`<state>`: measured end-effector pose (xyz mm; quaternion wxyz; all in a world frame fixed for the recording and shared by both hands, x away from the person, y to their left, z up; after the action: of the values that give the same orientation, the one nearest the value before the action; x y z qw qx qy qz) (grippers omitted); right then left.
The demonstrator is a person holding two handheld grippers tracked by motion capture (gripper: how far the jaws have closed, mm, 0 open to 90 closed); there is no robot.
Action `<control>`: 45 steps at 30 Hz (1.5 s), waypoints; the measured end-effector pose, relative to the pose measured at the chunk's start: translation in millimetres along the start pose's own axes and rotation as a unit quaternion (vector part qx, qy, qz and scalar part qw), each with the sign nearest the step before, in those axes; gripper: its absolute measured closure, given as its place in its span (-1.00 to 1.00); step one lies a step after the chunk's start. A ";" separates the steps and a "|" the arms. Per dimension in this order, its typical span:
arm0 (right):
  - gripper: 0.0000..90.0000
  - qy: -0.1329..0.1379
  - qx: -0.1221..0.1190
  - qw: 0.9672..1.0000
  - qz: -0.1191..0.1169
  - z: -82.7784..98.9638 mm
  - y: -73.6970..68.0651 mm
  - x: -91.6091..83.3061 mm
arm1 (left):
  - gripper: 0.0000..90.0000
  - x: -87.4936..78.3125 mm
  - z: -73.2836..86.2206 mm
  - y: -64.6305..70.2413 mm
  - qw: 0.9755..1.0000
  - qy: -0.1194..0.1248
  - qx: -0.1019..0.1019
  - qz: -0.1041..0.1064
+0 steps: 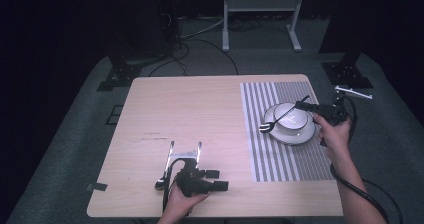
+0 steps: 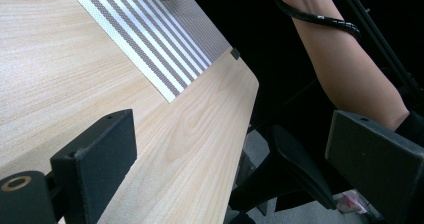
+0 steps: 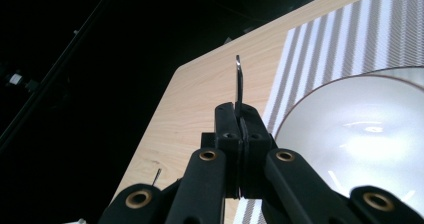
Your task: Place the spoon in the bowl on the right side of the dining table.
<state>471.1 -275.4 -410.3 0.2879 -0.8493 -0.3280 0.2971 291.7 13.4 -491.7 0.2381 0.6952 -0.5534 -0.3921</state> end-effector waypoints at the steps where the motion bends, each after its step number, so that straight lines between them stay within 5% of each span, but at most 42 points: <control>1: 0.98 0.002 0.001 1.000 0.002 -0.7 1.5 -1.1 | -0.89 0.0 0.0 -0.2 1.000 0.000 0.000 0.000; 18: 0.98 0.049 0.031 0.998 0.034 -14.9 26.3 -20.7 | -0.89 0.9 0.5 0.0 1.000 -0.002 0.002 0.000; 45: 0.98 0.084 0.050 0.993 0.071 -25.5 50.9 -35.8 | -0.89 1.1 0.6 -0.4 1.000 -0.002 0.002 0.000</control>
<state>486.7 -340.4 -417.0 0.3345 -0.8771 -0.2260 0.2603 291.5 12.4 -492.7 0.2357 0.6950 -0.5543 -0.3927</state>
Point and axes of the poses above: each handheld gripper's, and its own axes: x roughly forward along the jaws, z roughly out of its underside, y roughly to its right, the point moved 10 cm from there along x, roughly forward along the jaws, and after that the axes turned 6 degrees about -x, right-handed, at the moved point
